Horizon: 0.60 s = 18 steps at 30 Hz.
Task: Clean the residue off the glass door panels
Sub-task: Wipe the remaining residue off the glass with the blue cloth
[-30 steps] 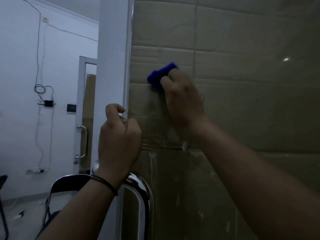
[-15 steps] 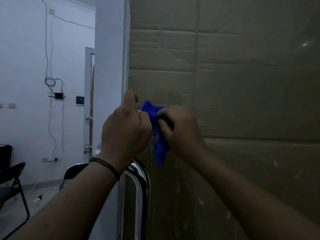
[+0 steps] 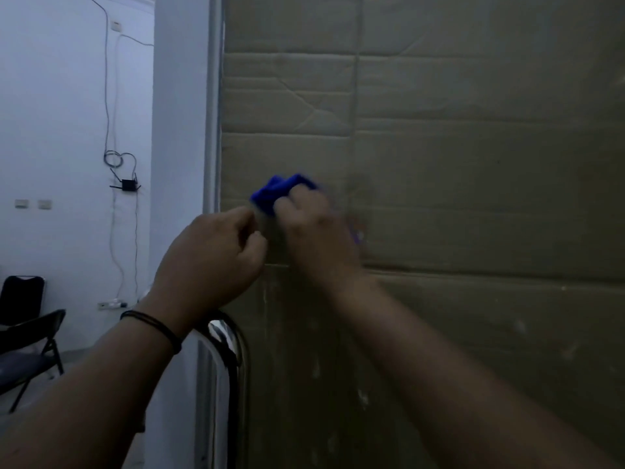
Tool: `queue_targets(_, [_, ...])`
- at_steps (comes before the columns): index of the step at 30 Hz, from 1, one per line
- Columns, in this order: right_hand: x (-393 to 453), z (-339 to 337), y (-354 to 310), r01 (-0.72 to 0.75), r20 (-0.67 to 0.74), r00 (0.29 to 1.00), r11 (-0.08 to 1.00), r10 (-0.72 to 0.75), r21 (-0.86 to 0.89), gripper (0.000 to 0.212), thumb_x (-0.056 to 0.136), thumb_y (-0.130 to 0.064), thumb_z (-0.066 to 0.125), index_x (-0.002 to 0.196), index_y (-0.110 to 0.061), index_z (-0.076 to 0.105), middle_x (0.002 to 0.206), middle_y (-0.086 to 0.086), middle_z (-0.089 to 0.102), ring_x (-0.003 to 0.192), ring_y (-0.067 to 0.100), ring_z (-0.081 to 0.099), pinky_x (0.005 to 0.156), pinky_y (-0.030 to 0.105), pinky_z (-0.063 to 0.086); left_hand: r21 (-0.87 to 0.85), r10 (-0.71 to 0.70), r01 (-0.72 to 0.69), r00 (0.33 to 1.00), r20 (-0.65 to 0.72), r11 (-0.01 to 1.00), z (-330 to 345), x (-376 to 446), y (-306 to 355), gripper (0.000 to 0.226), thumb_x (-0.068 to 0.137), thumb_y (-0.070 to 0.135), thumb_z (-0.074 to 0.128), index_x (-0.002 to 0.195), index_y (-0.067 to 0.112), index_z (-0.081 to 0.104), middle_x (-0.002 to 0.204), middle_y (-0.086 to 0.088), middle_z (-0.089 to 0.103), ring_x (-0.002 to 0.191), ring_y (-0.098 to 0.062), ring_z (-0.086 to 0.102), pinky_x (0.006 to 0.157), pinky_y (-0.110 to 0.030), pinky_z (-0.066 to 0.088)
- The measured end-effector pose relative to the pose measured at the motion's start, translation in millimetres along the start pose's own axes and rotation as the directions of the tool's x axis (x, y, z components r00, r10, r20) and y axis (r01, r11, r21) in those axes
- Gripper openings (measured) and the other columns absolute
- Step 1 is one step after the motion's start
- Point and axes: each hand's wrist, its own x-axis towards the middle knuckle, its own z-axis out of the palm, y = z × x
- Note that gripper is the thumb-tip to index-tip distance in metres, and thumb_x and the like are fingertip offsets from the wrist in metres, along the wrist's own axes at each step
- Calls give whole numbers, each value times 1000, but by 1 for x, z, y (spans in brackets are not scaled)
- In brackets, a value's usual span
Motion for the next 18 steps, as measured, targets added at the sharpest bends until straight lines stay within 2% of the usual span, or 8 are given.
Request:
queue_targets(2, [-11, 15, -17, -24, 107, 994, 986, 6, 164, 11, 88, -2, 51, 94, -3, 60, 99, 15, 57, 89, 26, 53, 69, 26, 35, 17, -13, 13, 1000, 9, 1000, -1, -2, 0, 23, 86, 31, 43, 68, 20, 53, 53, 1, 53, 43, -13, 48, 45, -24, 42])
queue_targets(3, [-13, 16, -20, -82, 97, 993, 971, 61, 225, 11, 90, -4, 49, 95, -5, 59, 100, 13, 56, 89, 23, 51, 68, 22, 31, 21, -25, 25, 1000, -1, 999, -3, -3, 0, 24, 83, 32, 42, 65, 20, 53, 51, 1, 52, 42, -14, 46, 44, -22, 38])
queue_targets(6, [-7, -9, -4, -322, -10, 933, 849, 359, 419, 9, 93, -11, 49, 89, -16, 56, 92, 1, 55, 78, 9, 49, 61, 15, 34, 42, -32, 33, 999, -12, 999, -6, -4, 1, 31, 78, 35, 38, 58, 17, 51, 47, -3, 48, 41, -18, 45, 42, -25, 34])
queue_targets(8, [-1, -38, 22, -382, -131, 860, 793, 493, 474, 11, 90, -13, 55, 86, -24, 54, 86, -4, 58, 74, 7, 53, 57, 11, 35, 62, -43, 46, 998, -48, 997, -6, -3, 2, 35, 77, 37, 37, 54, 13, 50, 46, -5, 47, 42, -24, 45, 44, -29, 36])
queue_targets(10, [0, -67, 51, -402, -293, 799, 829, 525, 389, 9, 87, -12, 56, 89, -20, 57, 87, 1, 62, 79, 13, 55, 61, 15, 33, 77, -61, 69, 993, -101, 995, -6, -3, 4, 35, 78, 32, 40, 51, 11, 48, 45, -7, 46, 42, -26, 44, 44, -28, 34])
queue_targets(12, [-3, -87, 76, -419, -431, 789, 896, 438, 144, 12, 85, -8, 52, 94, -8, 59, 97, 14, 61, 88, 21, 52, 71, 21, 30, 86, -73, 85, 989, -128, 993, -6, -4, 6, 34, 77, 30, 42, 50, 11, 47, 45, -7, 45, 42, -27, 44, 44, -27, 32])
queue_targets(15, [-14, -83, 95, -439, -373, 849, 893, 374, -103, 14, 84, -1, 48, 94, 3, 57, 102, 25, 54, 93, 38, 50, 78, 39, 35, 88, -89, 101, 987, -134, 991, -6, -4, 7, 33, 76, 29, 42, 50, 10, 46, 45, -8, 44, 42, -26, 43, 44, -27, 32])
queue_targets(18, [-27, -57, 85, -406, -243, 899, 902, 365, -145, 7, 85, 2, 49, 87, 3, 56, 96, 24, 53, 86, 38, 50, 69, 40, 35, 94, -94, 107, 987, -129, 990, -6, -4, 5, 34, 76, 30, 41, 51, 7, 48, 46, -10, 46, 42, -28, 43, 44, -29, 34])
